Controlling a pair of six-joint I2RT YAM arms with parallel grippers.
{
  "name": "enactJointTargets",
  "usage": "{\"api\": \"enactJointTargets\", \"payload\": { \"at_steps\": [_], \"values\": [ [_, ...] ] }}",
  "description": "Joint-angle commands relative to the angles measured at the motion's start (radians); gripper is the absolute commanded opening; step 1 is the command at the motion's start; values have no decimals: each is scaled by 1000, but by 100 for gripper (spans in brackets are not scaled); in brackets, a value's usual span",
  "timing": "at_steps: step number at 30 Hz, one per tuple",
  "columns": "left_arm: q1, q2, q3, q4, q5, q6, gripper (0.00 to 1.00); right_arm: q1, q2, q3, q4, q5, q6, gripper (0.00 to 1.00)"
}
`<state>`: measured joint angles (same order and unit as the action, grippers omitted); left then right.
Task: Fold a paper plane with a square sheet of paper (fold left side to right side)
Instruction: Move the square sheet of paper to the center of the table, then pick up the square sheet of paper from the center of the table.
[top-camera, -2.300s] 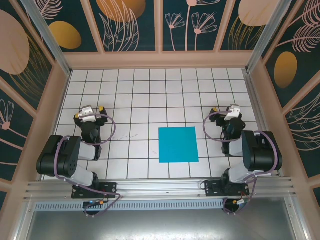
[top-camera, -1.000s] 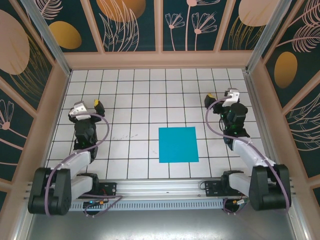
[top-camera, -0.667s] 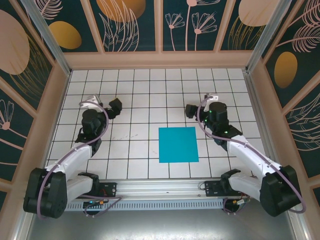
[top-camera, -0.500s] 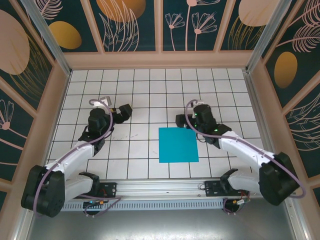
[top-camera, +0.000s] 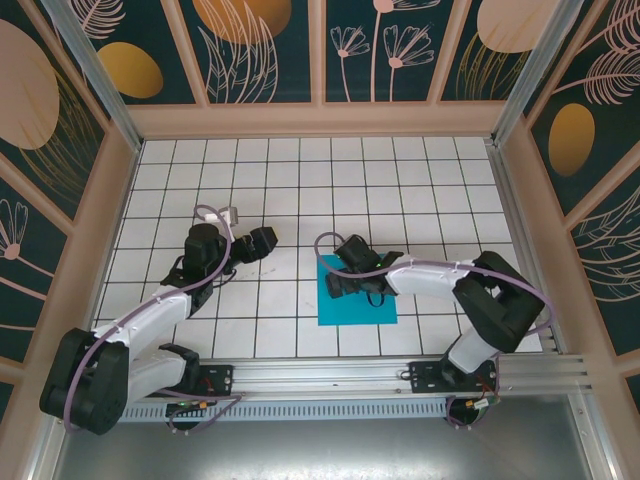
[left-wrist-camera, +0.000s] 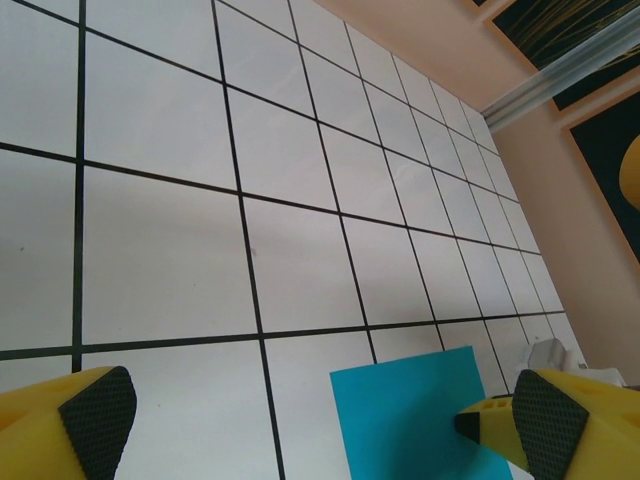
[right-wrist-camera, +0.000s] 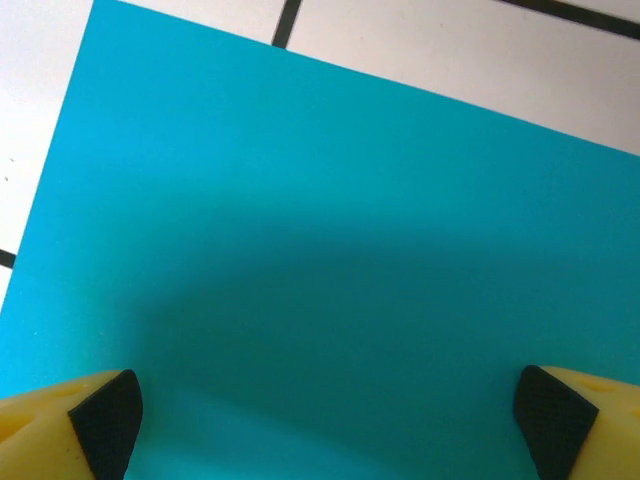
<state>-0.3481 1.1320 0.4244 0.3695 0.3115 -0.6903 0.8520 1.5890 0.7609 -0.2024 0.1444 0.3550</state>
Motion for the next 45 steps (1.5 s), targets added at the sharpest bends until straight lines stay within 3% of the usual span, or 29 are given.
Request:
{"api": "enactJointTargets", "payload": {
  "at_steps": [1,9,20,27,34,40,45],
  "values": [
    [-5,17,7,6,28,-19,98,7,41,20,-16,20,12,99],
    [-5,12,30,-29,-22,-14,99,4,160,99,34,76,15,99],
    [-5,18,57,-78,-45,-18,98,-70,391,362,129,11,-49,98],
    [-5,79,69,-74,12,-25,96,-90,301,394,133,-1,-104,99],
    [-11,243,97,6,157,-48,78,-202,159,314,128,-4,-124,99],
    [-61,364,134,75,234,-84,63,-269,200,329,127,-25,-167,99],
    [-113,435,177,73,233,-90,58,-283,271,376,127,-61,-177,99]
  ]
}}
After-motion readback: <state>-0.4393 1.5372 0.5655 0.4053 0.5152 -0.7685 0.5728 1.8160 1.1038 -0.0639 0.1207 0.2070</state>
